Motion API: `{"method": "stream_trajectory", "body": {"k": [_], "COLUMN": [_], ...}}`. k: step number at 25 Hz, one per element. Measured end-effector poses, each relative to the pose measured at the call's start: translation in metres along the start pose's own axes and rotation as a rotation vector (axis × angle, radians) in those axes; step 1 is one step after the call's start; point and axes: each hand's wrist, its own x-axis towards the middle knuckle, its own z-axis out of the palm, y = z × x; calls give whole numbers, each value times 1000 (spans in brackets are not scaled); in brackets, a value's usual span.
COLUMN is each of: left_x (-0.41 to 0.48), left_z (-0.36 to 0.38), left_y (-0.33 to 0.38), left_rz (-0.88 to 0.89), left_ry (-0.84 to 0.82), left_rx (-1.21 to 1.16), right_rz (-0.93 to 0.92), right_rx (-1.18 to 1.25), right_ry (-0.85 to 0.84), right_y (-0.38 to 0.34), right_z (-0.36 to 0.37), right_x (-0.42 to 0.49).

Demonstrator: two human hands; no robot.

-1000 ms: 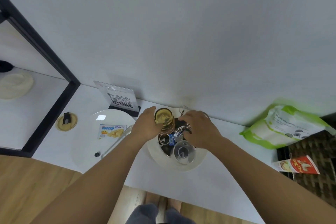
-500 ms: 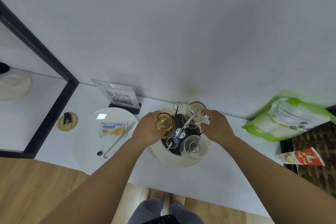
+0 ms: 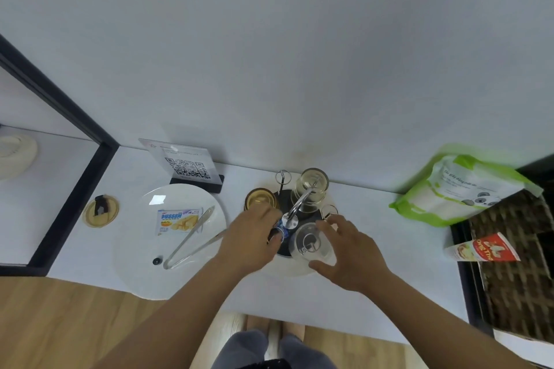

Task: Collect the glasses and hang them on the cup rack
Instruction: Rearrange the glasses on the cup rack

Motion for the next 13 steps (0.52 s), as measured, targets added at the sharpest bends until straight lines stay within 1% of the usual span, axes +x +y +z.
{"method": "stream_trajectory", "body": {"k": [1, 2, 6, 8, 10, 11, 13], "left_x": [-5, -8, -7, -3, 6, 12, 22], "left_z": [7, 12, 18, 14, 9, 6, 1], "left_y": [3, 4, 8, 5, -6, -14, -21], "left_rz": [-8, -23, -23, -18, -77, -114, -180], "left_ry": [-57, -72, -56, 2, 102, 116, 35], "left_rx": [19, 29, 25, -1, -15, -19, -11], "right_rz": [20, 19, 7, -5, -55, -77, -88], "right_rx": [17, 24, 31, 8, -39, -49, -57], "right_ry": [-13, -14, -15, -51, -64, -64, -63], "right_y": [-2, -4, -11, -14, -16, -15, -14], "right_z": [2, 2, 2, 3, 1, -1, -1], "right_x": [2, 4, 6, 4, 5, 7, 7]}}
